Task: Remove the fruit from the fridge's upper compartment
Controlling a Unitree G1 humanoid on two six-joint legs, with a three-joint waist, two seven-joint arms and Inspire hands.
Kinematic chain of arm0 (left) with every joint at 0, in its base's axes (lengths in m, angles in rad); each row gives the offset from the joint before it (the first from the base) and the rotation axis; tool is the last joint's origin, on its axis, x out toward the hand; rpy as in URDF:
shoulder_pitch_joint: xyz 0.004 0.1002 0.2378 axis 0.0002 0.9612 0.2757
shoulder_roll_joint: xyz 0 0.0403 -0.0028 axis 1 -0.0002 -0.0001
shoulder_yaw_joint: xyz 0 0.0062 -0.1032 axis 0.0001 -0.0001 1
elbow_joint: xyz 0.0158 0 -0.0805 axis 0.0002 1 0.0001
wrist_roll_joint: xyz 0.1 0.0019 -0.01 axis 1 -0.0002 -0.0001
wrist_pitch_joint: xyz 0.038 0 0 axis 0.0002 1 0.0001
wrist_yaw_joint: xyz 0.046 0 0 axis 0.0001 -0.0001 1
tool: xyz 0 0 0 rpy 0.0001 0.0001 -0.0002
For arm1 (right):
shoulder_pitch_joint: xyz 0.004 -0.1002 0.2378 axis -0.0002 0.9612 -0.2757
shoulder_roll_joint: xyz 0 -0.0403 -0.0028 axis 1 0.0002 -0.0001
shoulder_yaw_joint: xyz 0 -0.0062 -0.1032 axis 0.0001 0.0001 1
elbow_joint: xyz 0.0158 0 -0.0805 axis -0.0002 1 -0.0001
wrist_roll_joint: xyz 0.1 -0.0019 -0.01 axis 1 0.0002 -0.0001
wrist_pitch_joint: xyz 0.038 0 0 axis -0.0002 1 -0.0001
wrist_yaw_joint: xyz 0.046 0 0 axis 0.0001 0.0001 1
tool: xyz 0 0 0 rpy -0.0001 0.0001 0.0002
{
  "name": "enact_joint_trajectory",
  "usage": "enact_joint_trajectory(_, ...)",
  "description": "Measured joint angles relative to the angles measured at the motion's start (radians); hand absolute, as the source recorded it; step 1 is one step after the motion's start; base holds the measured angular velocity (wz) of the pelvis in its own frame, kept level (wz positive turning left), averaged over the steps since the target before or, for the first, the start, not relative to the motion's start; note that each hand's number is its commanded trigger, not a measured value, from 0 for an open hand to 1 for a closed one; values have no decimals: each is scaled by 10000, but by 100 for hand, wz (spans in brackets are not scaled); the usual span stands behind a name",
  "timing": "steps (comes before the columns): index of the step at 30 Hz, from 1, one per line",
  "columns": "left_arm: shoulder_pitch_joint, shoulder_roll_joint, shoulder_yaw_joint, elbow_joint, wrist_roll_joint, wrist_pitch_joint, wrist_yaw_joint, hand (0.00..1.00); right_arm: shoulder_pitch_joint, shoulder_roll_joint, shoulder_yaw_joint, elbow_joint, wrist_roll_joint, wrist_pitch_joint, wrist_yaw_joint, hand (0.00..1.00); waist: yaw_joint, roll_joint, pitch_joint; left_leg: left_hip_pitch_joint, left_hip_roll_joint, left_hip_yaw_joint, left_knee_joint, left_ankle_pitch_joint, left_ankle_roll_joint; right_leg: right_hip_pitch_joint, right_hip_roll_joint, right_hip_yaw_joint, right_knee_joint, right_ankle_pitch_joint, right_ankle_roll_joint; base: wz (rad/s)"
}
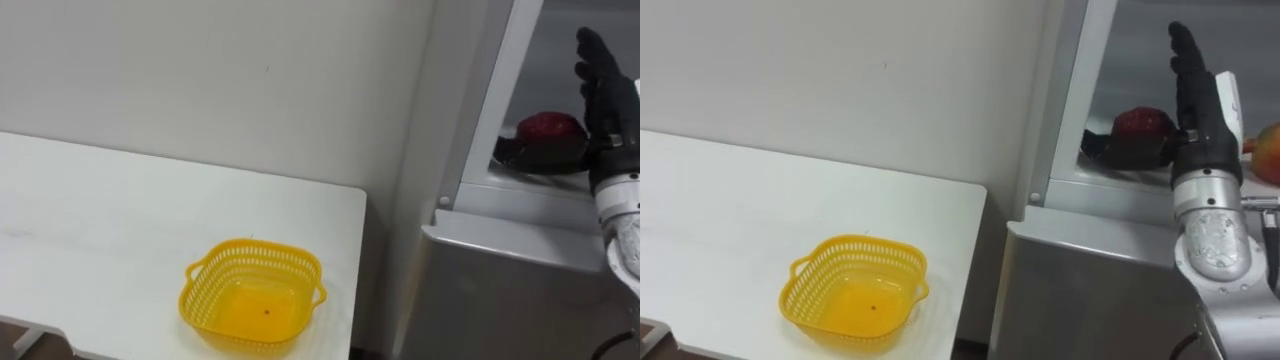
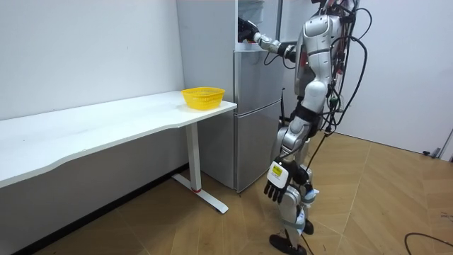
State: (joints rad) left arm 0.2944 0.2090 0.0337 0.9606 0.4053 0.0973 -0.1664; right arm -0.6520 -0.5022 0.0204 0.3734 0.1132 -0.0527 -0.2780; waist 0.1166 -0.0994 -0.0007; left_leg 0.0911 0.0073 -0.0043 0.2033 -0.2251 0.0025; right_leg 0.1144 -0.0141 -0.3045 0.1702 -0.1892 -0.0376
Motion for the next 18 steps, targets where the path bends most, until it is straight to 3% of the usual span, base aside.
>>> enact_joint_trajectory(11,336,75,12,-405,1,352,-247,0,-191,-25,60,84,-34,752,508,0,13,-58,-8,39,-17,-20,19,4,4,35,-18,-40,50,-1,0,0)
enact_joint_trajectory(18,289,132,35,-399,-1,382,-411,0,-279,-272,63,351,89,886,1093,0,34,-188,-31,73,-28,-21,19,12,7,60,-16,18,20,-2,0,0)
